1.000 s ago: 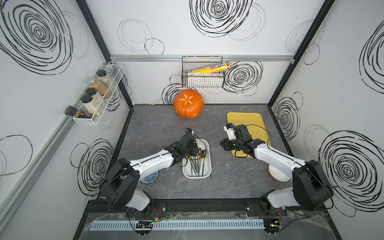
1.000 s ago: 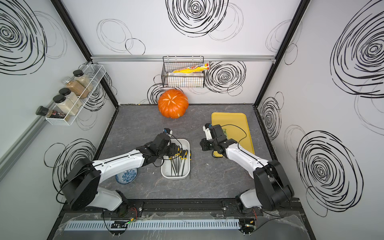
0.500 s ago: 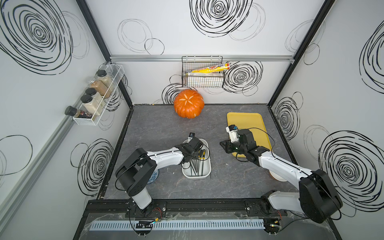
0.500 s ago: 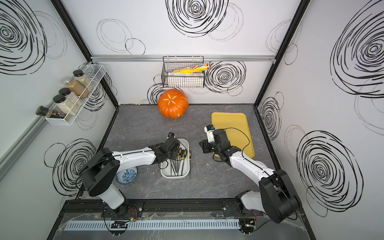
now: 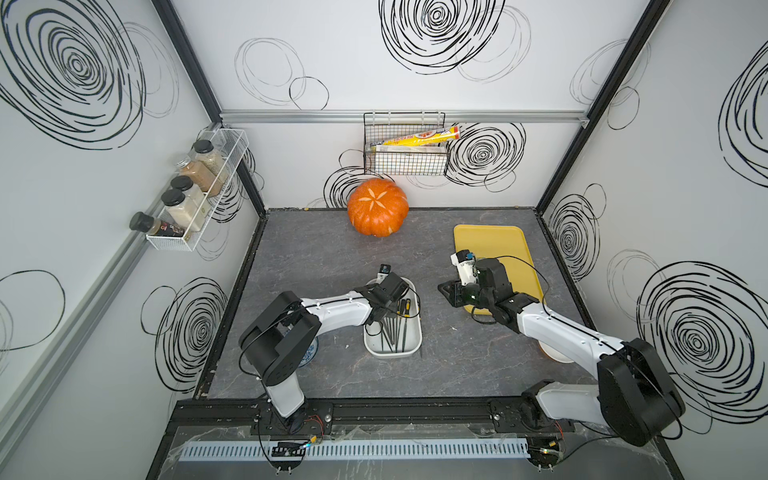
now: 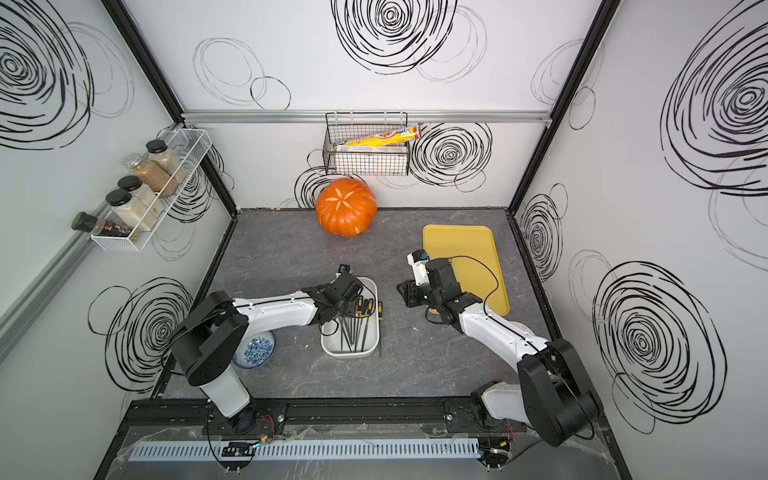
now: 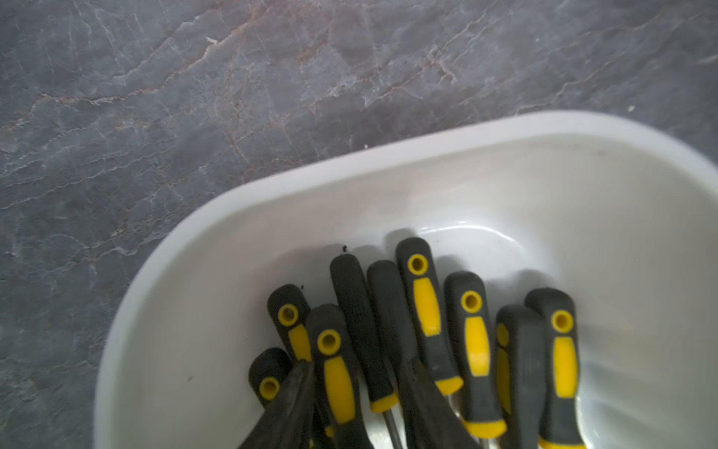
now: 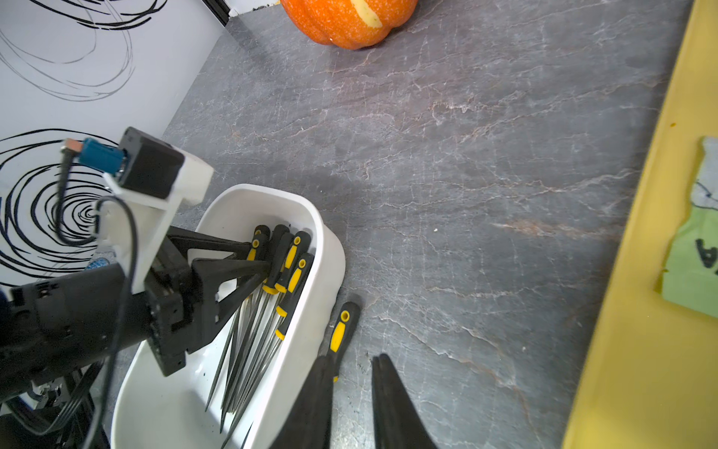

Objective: Take the file tool out of the storage box
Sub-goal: Pick up the file tool from the storage box.

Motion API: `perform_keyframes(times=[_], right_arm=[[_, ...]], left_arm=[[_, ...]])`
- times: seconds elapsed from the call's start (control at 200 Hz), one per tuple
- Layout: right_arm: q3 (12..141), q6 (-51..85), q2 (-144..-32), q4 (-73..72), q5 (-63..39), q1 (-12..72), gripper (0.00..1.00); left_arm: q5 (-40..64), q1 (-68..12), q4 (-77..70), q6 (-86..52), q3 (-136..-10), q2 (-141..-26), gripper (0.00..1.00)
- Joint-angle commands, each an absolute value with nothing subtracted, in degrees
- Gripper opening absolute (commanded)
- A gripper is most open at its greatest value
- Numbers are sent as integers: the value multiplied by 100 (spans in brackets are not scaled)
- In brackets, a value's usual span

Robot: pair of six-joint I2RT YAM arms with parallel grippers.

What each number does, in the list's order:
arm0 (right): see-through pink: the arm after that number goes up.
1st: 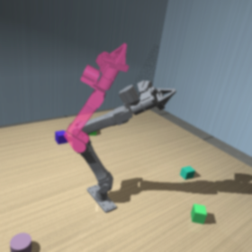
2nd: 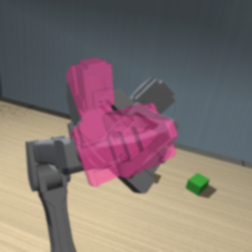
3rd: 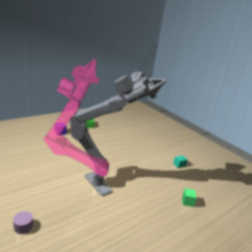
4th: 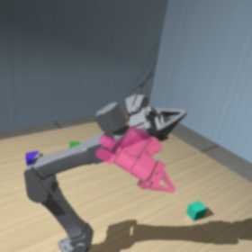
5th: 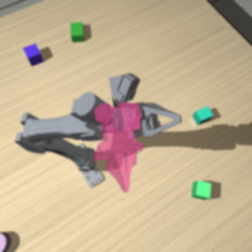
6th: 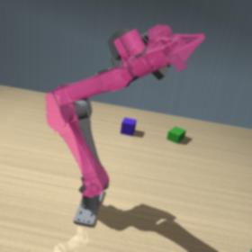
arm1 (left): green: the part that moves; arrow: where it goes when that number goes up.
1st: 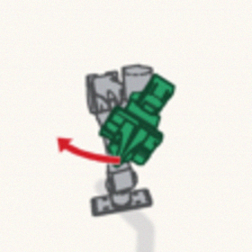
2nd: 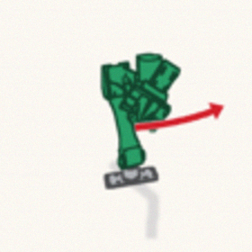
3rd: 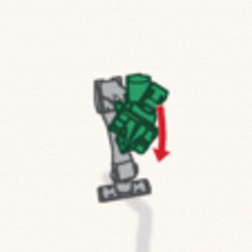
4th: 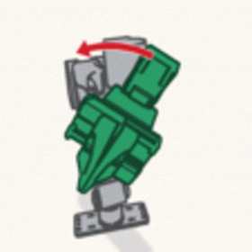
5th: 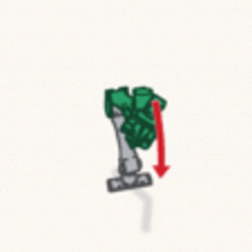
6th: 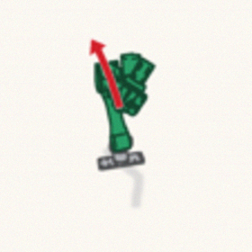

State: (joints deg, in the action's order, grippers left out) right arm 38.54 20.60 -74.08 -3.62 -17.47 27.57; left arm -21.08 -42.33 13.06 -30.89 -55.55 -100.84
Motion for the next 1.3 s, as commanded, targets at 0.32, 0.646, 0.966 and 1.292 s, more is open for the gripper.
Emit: perform_keyframes(times=[0.32,0.646,0.966,1.292], right_arm=[[3823,2083,-7439,-468,-1836,2777,24],[3789,2083,-7402,-586,-1976,2777,25],[3484,2241,-7166,-1981,-4267,2792,30],[3360,3169,-7888,-3877,-5751,3589,35]], left_arm=[[-2242,-4347,1616,-3086,-5958,-10664,24],[-2005,-4316,1095,-2939,-5650,-9758,8],[-312,-4156,-1126,-2606,-4259,-7588,0],[1026,-3840,-2782,-2807,-3233,-6380,0]])
